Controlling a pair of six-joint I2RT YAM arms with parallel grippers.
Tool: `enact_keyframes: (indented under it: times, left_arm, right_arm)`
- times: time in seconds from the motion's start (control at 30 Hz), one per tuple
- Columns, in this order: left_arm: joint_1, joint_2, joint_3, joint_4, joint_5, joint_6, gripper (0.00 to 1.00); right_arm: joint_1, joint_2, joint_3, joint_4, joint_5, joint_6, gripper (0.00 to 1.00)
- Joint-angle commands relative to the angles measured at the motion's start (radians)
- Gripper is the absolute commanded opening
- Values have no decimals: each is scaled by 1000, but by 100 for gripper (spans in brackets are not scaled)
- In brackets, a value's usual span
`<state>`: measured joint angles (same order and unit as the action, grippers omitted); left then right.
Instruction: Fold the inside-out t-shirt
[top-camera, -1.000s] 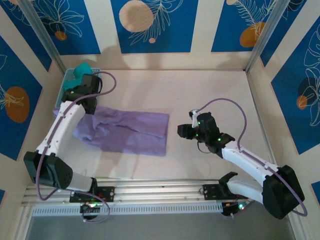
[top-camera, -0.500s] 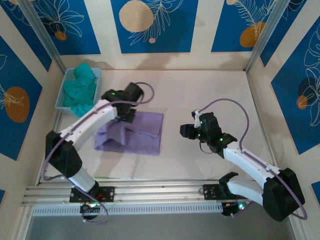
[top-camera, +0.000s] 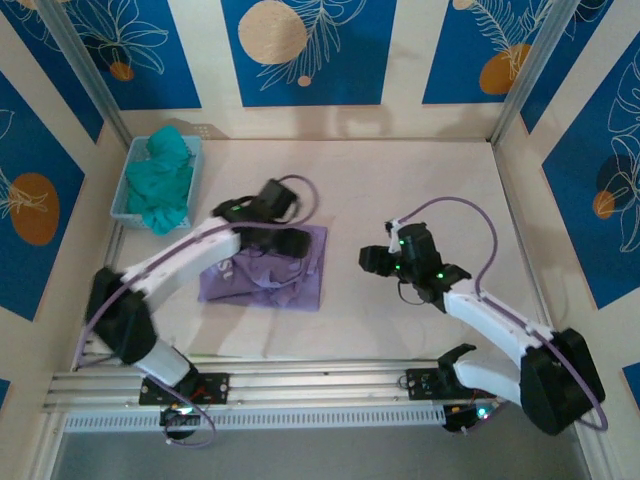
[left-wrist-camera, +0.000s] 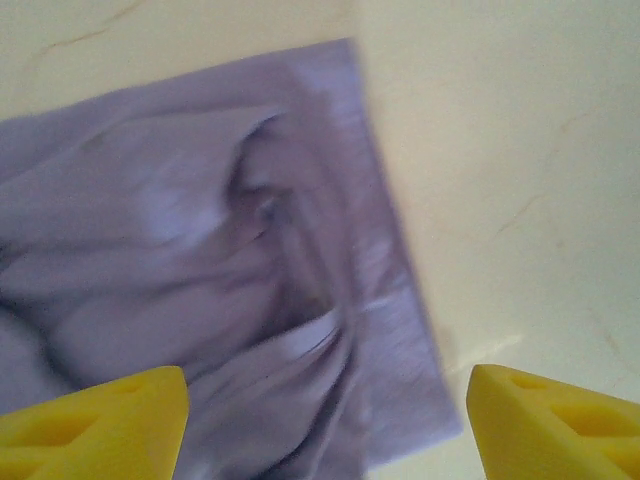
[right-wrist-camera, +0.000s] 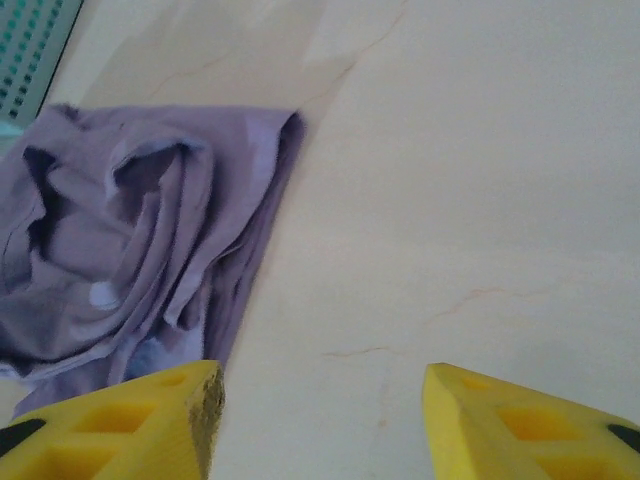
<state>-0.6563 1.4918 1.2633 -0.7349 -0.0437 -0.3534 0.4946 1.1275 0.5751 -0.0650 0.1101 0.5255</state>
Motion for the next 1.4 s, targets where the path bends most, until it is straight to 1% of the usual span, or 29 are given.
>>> enact_keyframes:
  times: [0.0,0.03,0.1,0.23,0.33,0.47,0.57,0.7,0.87,0.93,1.03,1.1,1.2,1.37]
  left_arm:
    - [90,-141,-179,79,70,-74,73]
    - [109,-178,-233,107,104,-91,73]
    - [114,-224,-301,145,143,-107,72]
    - [111,-248,-412,246,213,-180,65]
    - [107,-253,-470,309,215,-219,59]
    - [95,-243,-506,339,188,-223,55]
    - [94,-227,-516,360,192,-218,47]
    - [94,-221,-530,374,192,-208,33]
    - [94,-221,-539,394,213,-198,17]
    - [94,-227,-545,414,235,-191,10]
    - [88,-254,-558,462,266,-182,2]
    - [79,-275,-569,499,282,-176,0]
    - [65,-290,-575,552,316,-173,0]
    - [40,-295,-585,642,389,-167,0]
  right_arm:
    - [95,139,104,74,-41,-17,59]
    - [128,191,147,76,-23,-45,60]
    - [173,285,222,78,4,-89,61]
    - [209,471,363,111,-81,-111,58]
    - [224,589,468,100,-147,-67,52]
    - [236,705,559,78,-145,-4,48]
    - [236,775,615,80,-157,11,44]
    - [235,853,681,80,-166,23,35]
    - [211,897,727,97,-178,38,19]
    - [196,891,728,105,-190,39,13]
    - [171,856,711,108,-216,43,7]
    - [153,826,697,106,-237,48,4]
    - [125,796,689,88,-295,67,1]
    - [85,786,719,-1,-371,70,0]
